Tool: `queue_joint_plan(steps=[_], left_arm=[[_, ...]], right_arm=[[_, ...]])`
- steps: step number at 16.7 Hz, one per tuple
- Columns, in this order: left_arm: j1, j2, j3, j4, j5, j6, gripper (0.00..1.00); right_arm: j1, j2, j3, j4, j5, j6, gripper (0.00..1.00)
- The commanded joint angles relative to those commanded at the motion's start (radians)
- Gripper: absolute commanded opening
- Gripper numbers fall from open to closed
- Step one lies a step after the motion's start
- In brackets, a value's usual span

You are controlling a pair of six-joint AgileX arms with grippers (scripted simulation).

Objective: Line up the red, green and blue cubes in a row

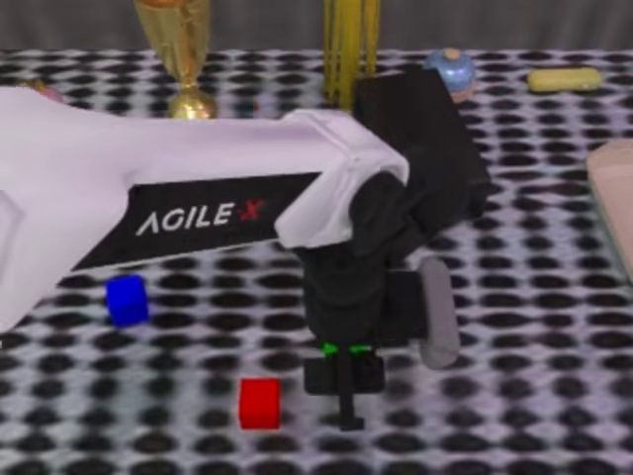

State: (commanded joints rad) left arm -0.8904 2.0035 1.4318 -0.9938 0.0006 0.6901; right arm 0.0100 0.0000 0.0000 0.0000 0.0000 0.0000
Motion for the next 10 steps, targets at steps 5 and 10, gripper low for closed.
queue_joint_plan(steps=[5, 10], left_arm=[[-0.001, 0.068, -0.089, 0.167, 0.002, -0.003, 0.00], [-0.002, 0.073, -0.094, 0.176, 0.002, -0.003, 0.08]], right_arm=[[0.000, 0.000, 0.000, 0.000, 0.000, 0.000, 1.00], [0.000, 0.000, 0.000, 0.000, 0.000, 0.000, 1.00]])
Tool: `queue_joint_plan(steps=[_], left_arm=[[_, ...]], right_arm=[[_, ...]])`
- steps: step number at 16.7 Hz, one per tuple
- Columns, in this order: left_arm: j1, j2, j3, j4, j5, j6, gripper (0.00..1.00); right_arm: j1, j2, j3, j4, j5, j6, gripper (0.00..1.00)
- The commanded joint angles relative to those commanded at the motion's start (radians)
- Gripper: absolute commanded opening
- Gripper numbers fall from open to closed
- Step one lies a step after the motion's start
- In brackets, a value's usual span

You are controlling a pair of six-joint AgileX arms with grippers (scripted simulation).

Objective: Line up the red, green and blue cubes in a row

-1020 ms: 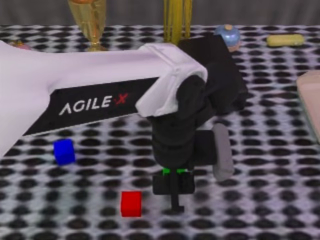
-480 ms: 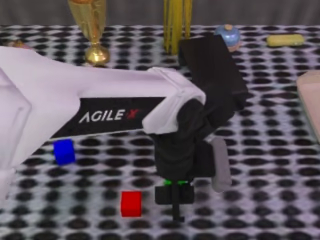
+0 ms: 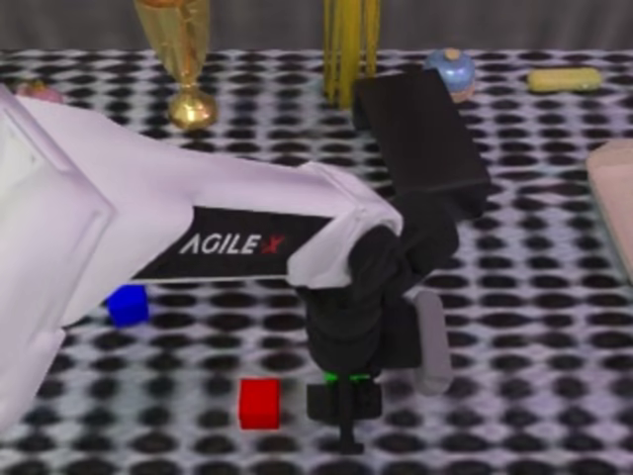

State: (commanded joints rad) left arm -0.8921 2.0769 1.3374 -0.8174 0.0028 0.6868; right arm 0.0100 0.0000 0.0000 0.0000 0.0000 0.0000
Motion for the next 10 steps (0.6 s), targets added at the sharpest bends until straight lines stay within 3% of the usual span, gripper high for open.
queue_joint_plan(steps=[10], left_arm=[[0.000, 0.000, 0.000, 0.000, 0.000, 0.000, 0.83]], right_arm=[[0.000, 0.000, 0.000, 0.000, 0.000, 0.000, 1.00]])
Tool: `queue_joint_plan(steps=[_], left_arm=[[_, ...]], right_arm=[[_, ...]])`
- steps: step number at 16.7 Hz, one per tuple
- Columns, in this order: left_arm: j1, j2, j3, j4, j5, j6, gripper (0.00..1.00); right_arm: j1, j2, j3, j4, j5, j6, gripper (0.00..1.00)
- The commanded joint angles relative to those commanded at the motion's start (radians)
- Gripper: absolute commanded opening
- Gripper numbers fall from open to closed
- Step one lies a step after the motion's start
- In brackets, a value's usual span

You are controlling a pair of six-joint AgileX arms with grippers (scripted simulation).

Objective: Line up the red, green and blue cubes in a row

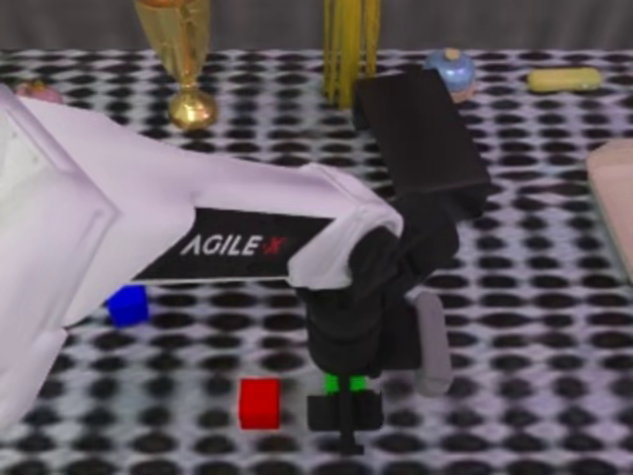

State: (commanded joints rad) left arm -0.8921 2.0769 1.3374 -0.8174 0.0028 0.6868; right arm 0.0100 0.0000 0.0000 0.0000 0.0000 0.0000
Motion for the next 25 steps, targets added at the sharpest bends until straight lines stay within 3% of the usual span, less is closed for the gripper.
queue_joint_plan(steps=[2, 3, 12, 20, 25], left_arm=[[0.000, 0.000, 0.000, 0.000, 0.000, 0.000, 0.98], [0.000, 0.000, 0.000, 0.000, 0.000, 0.000, 1.00], [0.001, -0.002, 0.002, -0.004, 0.000, 0.000, 1.00], [0.018, -0.096, 0.141, -0.240, -0.001, -0.002, 1.00], [0.017, -0.098, 0.144, -0.245, -0.001, -0.001, 1.00]], right_arm=[[0.000, 0.000, 0.000, 0.000, 0.000, 0.000, 1.00], [0.000, 0.000, 0.000, 0.000, 0.000, 0.000, 1.00], [0.000, 0.000, 0.000, 0.000, 0.000, 0.000, 1.00], [0.000, 0.000, 0.000, 0.000, 0.000, 0.000, 1.00], [0.000, 0.000, 0.000, 0.000, 0.000, 0.000, 1.00]])
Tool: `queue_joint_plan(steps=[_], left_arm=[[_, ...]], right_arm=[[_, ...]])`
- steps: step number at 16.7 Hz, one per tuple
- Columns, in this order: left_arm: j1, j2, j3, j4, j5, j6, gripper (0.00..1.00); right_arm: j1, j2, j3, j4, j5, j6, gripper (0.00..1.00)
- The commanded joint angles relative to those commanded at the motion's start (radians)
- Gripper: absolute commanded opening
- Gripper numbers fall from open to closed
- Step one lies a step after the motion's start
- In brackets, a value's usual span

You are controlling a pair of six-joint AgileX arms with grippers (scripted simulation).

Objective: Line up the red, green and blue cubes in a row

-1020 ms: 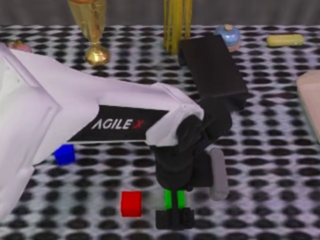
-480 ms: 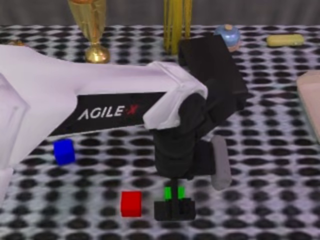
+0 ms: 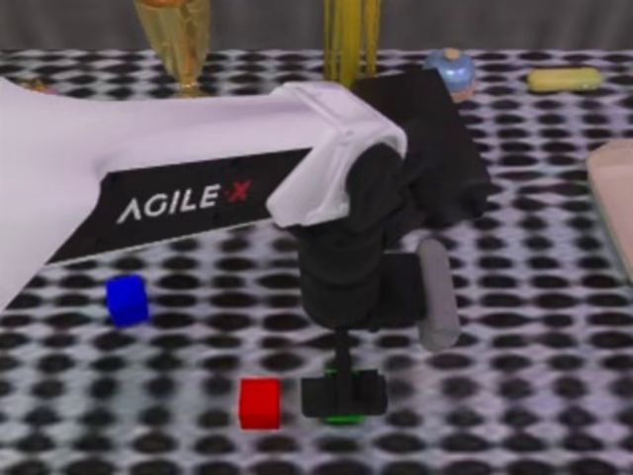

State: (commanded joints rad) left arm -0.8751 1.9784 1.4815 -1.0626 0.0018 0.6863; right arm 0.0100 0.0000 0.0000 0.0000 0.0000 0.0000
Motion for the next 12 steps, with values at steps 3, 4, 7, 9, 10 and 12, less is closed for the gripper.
queue_joint_plan(steps=[3, 4, 7, 9, 10, 12], left_arm=[[0.065, -0.004, -0.013, 0.009, -0.002, 0.051, 1.00], [0.107, -0.007, -0.021, 0.013, -0.003, 0.080, 1.00], [0.288, -0.012, -0.055, 0.028, -0.003, 0.185, 1.00], [0.427, -0.018, -0.082, 0.039, -0.001, 0.262, 1.00], [0.491, -0.021, -0.094, 0.045, -0.001, 0.298, 1.00], [0.590, -0.030, -0.112, 0.059, -0.001, 0.362, 1.00]], right_arm=[[0.000, 0.000, 0.000, 0.000, 0.000, 0.000, 1.00], [0.000, 0.000, 0.000, 0.000, 0.000, 0.000, 1.00], [0.000, 0.000, 0.000, 0.000, 0.000, 0.000, 1.00], [0.000, 0.000, 0.000, 0.000, 0.000, 0.000, 1.00], [0.000, 0.000, 0.000, 0.000, 0.000, 0.000, 1.00], [0.000, 0.000, 0.000, 0.000, 0.000, 0.000, 1.00]])
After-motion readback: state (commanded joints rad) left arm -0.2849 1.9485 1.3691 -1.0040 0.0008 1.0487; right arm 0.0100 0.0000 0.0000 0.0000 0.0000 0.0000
